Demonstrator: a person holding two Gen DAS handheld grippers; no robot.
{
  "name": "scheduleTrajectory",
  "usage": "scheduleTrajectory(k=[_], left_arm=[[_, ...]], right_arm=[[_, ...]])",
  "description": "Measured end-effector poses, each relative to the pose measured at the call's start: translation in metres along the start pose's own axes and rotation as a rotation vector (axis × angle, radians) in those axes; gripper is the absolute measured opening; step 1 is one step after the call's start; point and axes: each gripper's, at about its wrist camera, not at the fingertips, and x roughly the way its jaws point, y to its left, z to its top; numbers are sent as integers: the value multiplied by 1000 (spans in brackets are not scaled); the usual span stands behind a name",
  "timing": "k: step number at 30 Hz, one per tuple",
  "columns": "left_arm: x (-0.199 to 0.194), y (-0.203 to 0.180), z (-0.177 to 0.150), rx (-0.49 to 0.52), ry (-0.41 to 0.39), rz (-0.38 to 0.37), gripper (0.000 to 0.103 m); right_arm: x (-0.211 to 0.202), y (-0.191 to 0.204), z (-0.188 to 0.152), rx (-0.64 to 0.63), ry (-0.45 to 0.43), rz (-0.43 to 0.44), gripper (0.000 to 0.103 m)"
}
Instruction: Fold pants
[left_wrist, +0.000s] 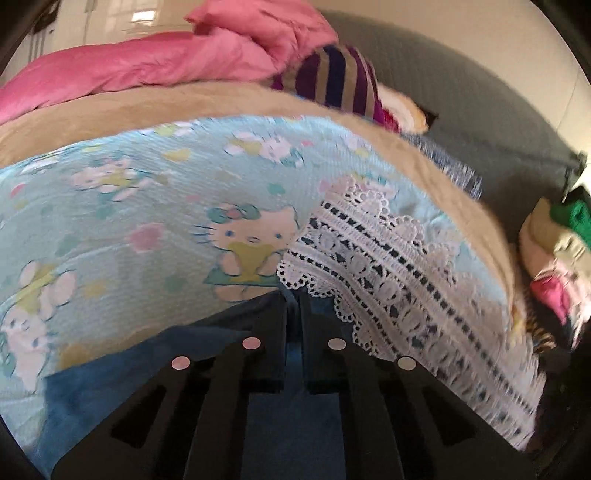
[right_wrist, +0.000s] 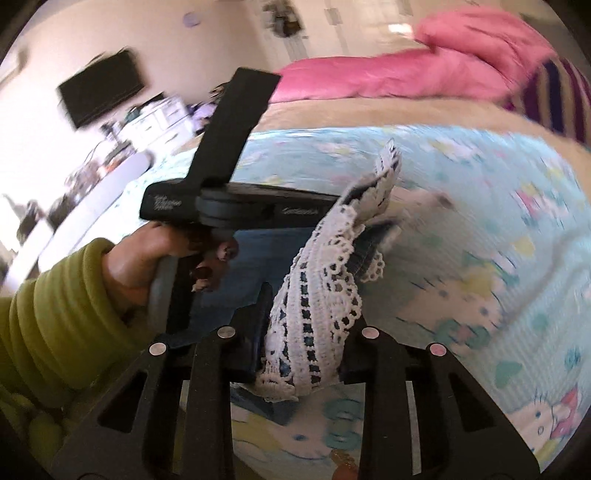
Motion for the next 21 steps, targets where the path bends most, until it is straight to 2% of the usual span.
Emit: scheduleTrajectory(k=[6,8,9,10,12,15,18,19,21], left_arm=[[-48,44,-27,-82,-61,24,7],[-58,59,-39,-123,-52,51,18],[-66,69,-46,-149,-48,81,31],[-76,82,-56,-191,-47,103,38],[-95,100,-71,-250,-51,144,42],[-133,122,-96,-278,-87,244,54],[-160,135,-114,-340,-130,224,60],[-167,139,-117,-351,-144,216,64],[-176,140,-125,-363,-164,207,66]], right_arm=[[34,57,7,-138,72,27,21],[49,79,6,-190,102,31,21],[59,91,6,-224,124,26,21],[65,102,3,-256,143,22,21],[81,124,0,-326,184,10,21],[104,152,-10,-416,255,-1,22],[120,166,-15,-441,306,0,32],[121,171,-15,-447,311,6,40],[114,179,-11,-457,315,34,45]])
